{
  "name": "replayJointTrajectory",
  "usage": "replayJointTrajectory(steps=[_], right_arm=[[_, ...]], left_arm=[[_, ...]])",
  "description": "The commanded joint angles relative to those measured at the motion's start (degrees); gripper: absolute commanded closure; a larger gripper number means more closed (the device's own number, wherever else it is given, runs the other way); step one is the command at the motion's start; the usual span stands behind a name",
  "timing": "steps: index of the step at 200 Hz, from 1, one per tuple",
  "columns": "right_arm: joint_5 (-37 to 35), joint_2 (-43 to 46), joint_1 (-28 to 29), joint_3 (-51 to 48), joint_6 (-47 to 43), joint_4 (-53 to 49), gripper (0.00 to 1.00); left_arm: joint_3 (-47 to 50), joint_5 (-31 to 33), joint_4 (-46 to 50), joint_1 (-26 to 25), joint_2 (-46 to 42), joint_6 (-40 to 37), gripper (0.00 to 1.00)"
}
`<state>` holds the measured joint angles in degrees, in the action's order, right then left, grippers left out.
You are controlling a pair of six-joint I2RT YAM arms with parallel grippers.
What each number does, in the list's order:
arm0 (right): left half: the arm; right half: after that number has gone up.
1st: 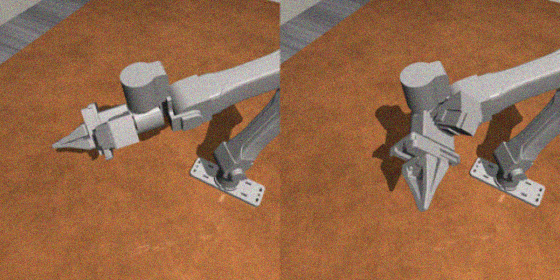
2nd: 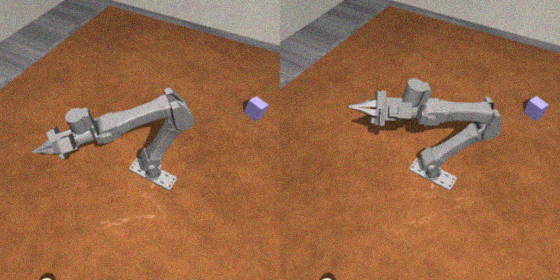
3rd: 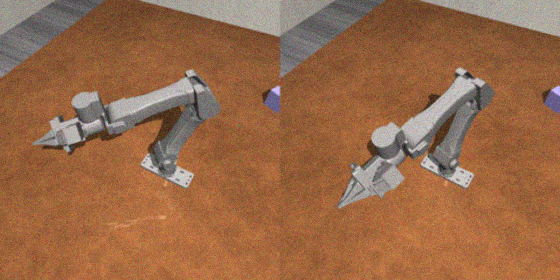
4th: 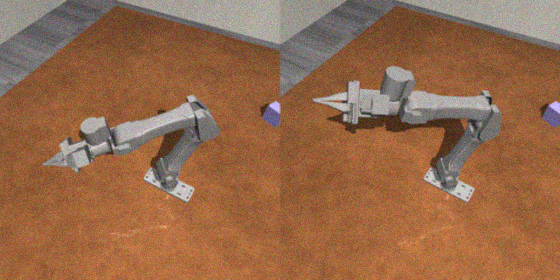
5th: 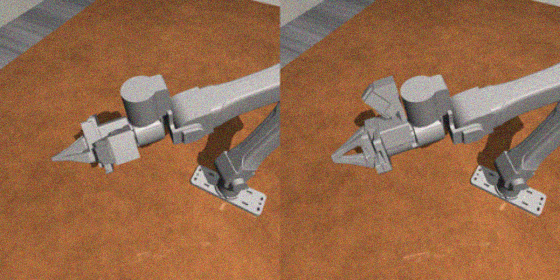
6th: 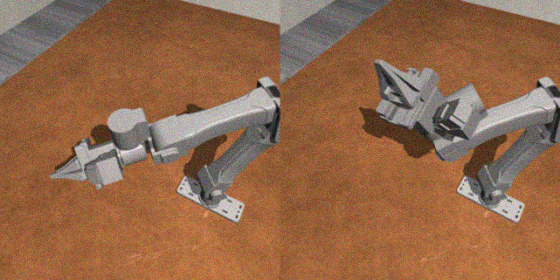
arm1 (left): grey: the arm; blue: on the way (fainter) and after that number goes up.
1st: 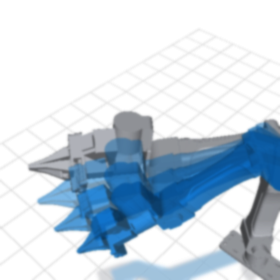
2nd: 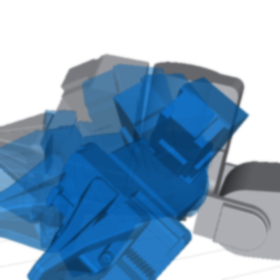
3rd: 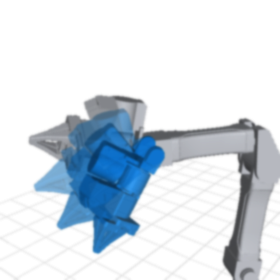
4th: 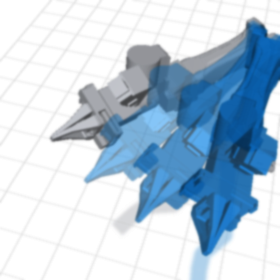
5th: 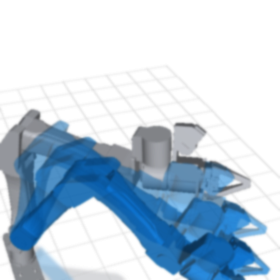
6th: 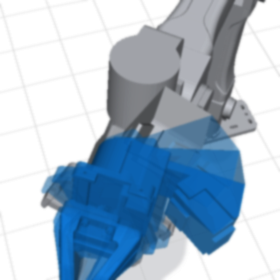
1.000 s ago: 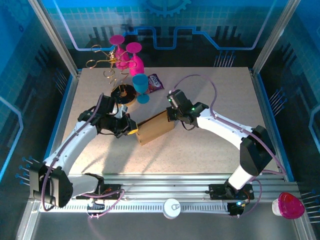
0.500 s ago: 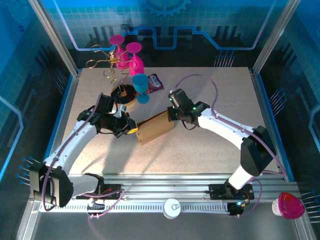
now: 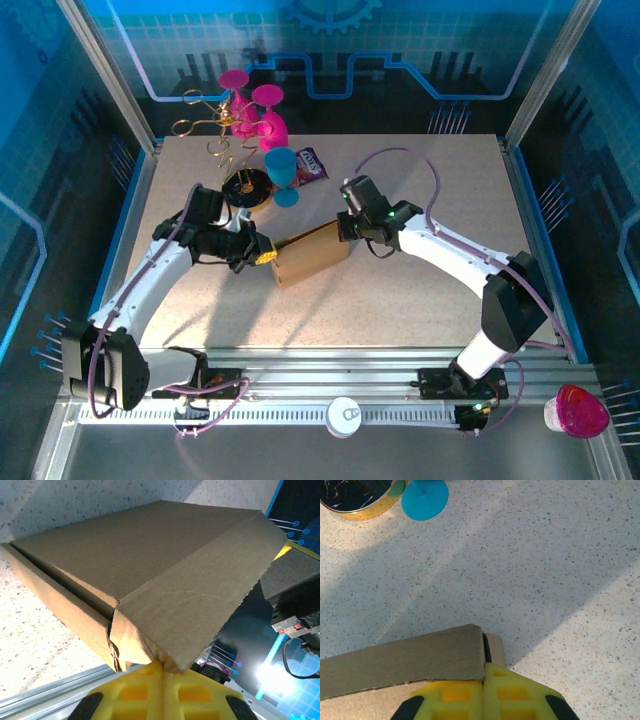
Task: Fold the paper box
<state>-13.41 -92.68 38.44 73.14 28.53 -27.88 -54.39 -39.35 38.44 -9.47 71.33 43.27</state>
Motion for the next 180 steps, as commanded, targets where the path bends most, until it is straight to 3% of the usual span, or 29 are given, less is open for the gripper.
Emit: replayJointTrajectory(steps=[1,64,180], right_arm=[[6.27,-1.91,0.84,0.1,1.26,-7.01,1.0],[7.09,-0.93,0.9,0.46,3.57,-7.81,0.99],[8.27,2.89,0.35,0.07,5.64,-8.09,0.76]], left_arm=[[2.26,-4.34,-2.01,-0.28,-0.53,4.11,1.0],[5.58,-1.92,-3.37,-0.37,-0.71,2.1,1.0],[1.05,2.44,3.12,-1.88,1.33,-3.74,1.0]])
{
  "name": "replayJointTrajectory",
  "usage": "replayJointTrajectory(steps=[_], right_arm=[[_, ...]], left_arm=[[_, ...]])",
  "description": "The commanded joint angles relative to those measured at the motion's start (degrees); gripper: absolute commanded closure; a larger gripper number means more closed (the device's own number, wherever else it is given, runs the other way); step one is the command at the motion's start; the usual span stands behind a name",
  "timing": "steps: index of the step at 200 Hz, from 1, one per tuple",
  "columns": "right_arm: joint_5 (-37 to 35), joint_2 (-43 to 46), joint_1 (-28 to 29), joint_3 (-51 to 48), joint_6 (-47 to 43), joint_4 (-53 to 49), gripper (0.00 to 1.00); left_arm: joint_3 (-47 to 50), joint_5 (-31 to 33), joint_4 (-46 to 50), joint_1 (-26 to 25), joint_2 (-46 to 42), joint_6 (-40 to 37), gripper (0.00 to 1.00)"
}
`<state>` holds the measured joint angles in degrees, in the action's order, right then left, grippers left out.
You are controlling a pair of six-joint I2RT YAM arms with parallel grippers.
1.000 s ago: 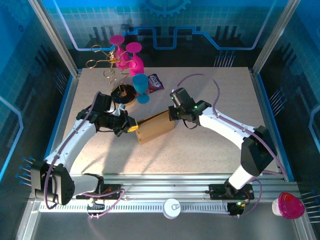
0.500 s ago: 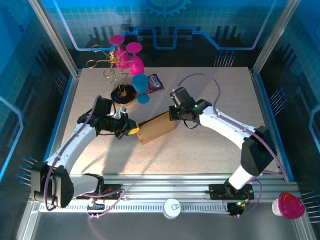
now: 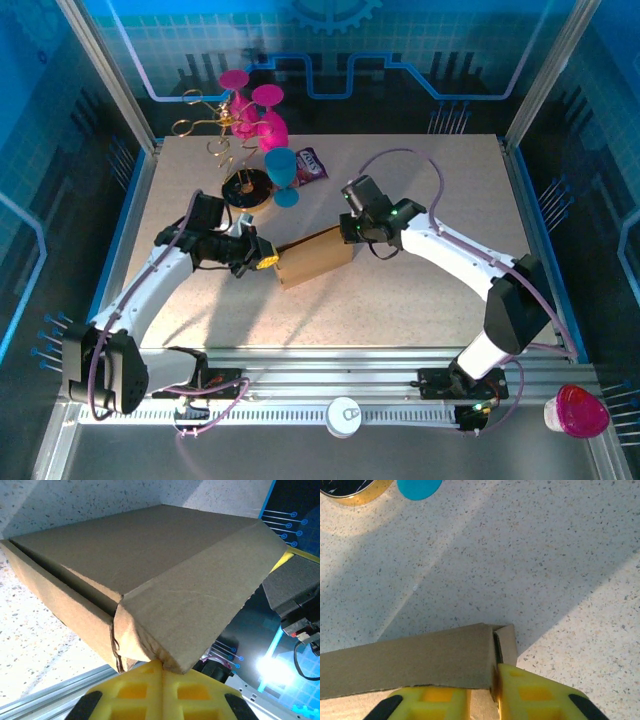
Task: Fold the paper box
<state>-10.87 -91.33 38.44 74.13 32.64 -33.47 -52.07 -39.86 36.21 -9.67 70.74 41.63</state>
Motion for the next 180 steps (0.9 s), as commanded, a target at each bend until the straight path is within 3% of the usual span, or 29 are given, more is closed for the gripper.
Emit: replayJointTrajectory(steps=[1,92,180], right_arm=[[5.76,1.56,0.34,-0.91,1.58,-2.53,0.76],[6.73,6.35,-0.89,-1.82,7.92,-4.91,0.48],[7.29,10.74,-2.83,-3.67,19.12,-6.12,0.39]], left_arm=[[-1.27,2.99,5.44,-1.72,1.93,-2.18,1.0],[-2.87,5.77,7.65,-3.25,2.21,-3.35,1.0],[-2.6,6.82,8.01,-3.95,2.14,-3.61,1.0]])
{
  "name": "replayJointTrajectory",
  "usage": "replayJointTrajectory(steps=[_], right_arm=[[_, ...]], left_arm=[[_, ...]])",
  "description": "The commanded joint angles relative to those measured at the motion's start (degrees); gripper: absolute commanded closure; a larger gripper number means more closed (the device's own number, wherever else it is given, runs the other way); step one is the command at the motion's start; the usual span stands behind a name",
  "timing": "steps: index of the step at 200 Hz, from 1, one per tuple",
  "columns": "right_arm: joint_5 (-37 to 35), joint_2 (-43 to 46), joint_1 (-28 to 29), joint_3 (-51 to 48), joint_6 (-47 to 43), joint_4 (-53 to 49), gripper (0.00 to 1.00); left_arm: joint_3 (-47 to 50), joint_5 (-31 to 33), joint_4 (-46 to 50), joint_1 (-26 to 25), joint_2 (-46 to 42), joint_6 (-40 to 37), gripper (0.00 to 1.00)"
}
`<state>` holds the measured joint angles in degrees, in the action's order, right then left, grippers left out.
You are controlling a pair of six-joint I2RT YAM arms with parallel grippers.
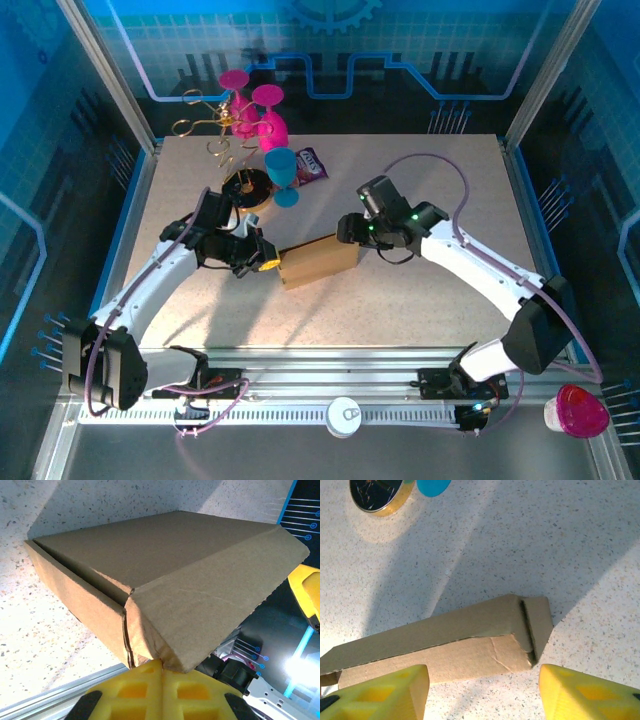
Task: Fold the paper box
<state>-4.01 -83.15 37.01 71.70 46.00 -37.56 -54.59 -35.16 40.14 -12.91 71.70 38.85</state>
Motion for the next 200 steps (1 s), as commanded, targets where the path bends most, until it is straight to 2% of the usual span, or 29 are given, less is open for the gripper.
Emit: replayJointTrajectory(steps=[1,52,95,117,166,200], right_arm=[[0.42,2.61,-1.41,-1.27,5.94,-2.05,0.39],[1.57,5.89,-1.95,-3.74,18.19,0.62,0.37],[1.78,4.98,-2.47,-1.87,18.27,0.35,0.36],[3.74,5.4,-2.47,-3.15,23.07,1.36,0.36],[6.83,7.98,-1.73,-12.17,39.49,17.07,0.23],[7.17,6.51,-2.2,-12.86,43.13,18.57,0.22]], left_arm=[[-0.09,2.16,4.07,-0.72,1.13,-0.86,1.0],[0.53,2.83,4.77,-1.13,0.9,-1.56,1.0],[-0.08,4.58,7.38,-1.42,0.82,-3.67,1.0],[0.31,5.26,8.08,-1.59,0.64,-4.45,1.0],[0.64,5.5,7.81,-1.95,0.78,-4.47,1.0],[0.18,5.52,7.47,-2.34,1.34,-4.23,1.0]])
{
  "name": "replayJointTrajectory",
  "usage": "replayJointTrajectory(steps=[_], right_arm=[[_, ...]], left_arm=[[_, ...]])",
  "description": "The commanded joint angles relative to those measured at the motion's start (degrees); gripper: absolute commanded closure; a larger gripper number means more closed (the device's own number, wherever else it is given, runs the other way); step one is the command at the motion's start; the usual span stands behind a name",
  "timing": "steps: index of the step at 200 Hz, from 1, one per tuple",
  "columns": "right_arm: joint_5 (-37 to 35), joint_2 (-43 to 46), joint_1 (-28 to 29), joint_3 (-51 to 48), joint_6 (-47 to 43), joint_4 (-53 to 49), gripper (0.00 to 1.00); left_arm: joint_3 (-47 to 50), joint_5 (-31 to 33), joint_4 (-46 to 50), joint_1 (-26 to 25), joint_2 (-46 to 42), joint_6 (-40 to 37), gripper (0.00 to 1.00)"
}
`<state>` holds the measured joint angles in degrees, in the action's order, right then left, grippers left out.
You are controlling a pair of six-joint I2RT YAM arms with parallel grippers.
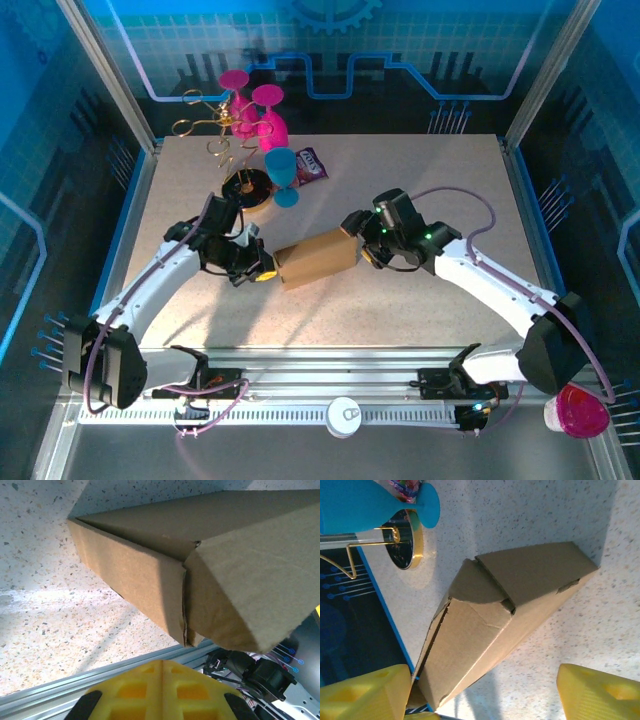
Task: Fold the paper box
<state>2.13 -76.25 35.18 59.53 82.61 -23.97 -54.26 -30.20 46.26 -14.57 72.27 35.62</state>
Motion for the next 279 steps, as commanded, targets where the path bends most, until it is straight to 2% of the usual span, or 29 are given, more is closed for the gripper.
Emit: replayJointTrajectory(steps=[1,35,63,91,111,140,151,169,193,226,279], right_arm=[[1.03,-0.44,-0.41,-0.79,6.65,5.07,0.22],[2.48,-2.07,-1.4,-2.76,11.05,10.63,0.21],[4.91,-4.14,-1.82,-1.68,12.85,9.36,0.21],[4.37,-4.26,-2.6,-2.89,13.88,9.43,0.22],[5.06,-4.61,-3.53,-3.76,14.42,10.49,0.24],[5.77,-5.14,-4.14,-4.36,14.37,11.43,0.28],[5.93,-5.3,-4.29,-4.86,14.62,11.77,0.31],[6.04,-5.43,-4.29,-5.7,15.19,12.78,0.35],[6.23,-5.42,-4.36,-6.27,15.38,13.31,0.38],[6.39,-5.23,-4.38,-7.05,15.5,13.95,0.44],[6.57,-5.48,-4.43,-7.32,15.25,14.13,0.46]], left_arm=[[-0.14,0.56,1.32,-0.7,0.77,-0.99,1.0],[-0.14,0.48,1.12,-0.92,0.99,-0.87,1.0],[-0.88,0.37,1.53,-0.99,0.95,-0.82,1.0],[-2.09,0.39,2.09,-1.16,-0.98,0.64,1.0],[-2.0,-0.1,-0.08,-1.16,-4.78,5.62,0.73],[-1.0,0.56,-8.43,-1.07,-10.47,17.73,0.51],[0.03,1.06,-12.2,-0.99,-11.33,22.69,0.45],[2.05,1.5,-16.46,-0.99,-10.91,31.07,0.44],[4.22,3.22,-19.94,-0.9,-10.65,36.3,0.43],[6.64,4.11,-20.74,-0.81,-10.04,37.91,0.43],[9.96,4.64,-21.02,-0.11,-10.34,36.81,0.44]])
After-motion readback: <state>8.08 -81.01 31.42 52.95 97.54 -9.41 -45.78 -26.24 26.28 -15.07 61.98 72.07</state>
